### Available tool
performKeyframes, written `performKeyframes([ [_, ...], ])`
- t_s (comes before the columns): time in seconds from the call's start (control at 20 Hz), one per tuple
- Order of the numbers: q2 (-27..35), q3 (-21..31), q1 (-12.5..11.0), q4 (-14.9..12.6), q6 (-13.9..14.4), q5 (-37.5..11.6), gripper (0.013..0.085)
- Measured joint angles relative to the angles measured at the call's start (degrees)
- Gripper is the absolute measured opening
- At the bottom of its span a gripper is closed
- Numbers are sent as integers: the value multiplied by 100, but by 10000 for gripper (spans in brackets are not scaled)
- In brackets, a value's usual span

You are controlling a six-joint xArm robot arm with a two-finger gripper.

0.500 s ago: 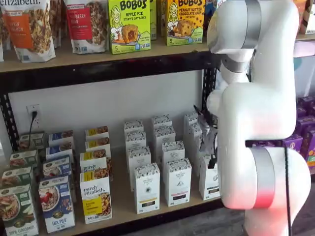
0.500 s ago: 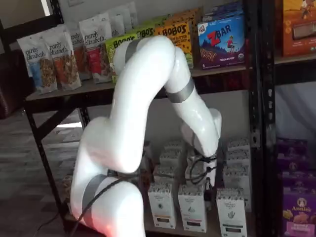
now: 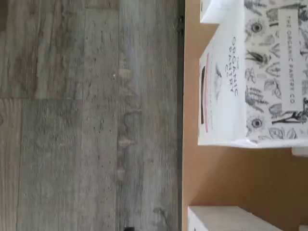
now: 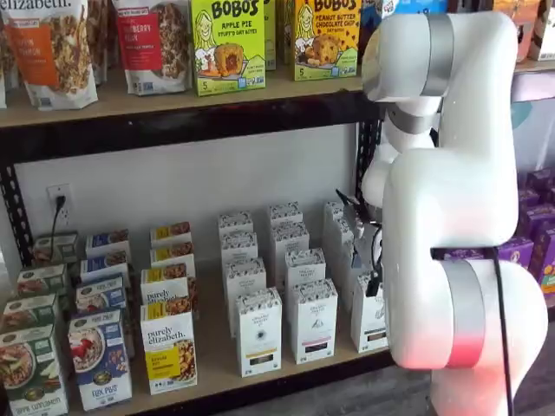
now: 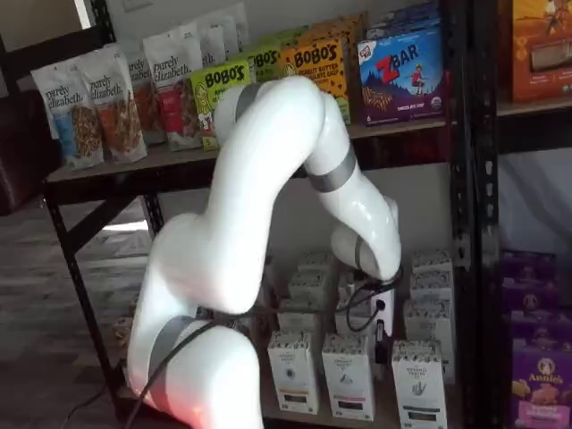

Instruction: Pick up the white box with a green strip in the middle, on the bottom shelf, the sixth box from the left

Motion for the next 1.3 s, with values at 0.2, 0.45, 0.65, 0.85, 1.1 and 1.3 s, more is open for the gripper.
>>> performKeyframes([
  [0.2,277,-271,-78,-76,-13,-56,850],
  [0.45,606,-679,-155,-97,-63,-28,850],
  [0.65,939,-1108,-182,-340,133,31,850],
  [0.85,1259,-1467,-173,-647,415,43,850],
  [1.1,1496,-1709,-195,-1119,811,18,850],
  [1.3,1668,-1937,-238,-1561,1161,119,850],
])
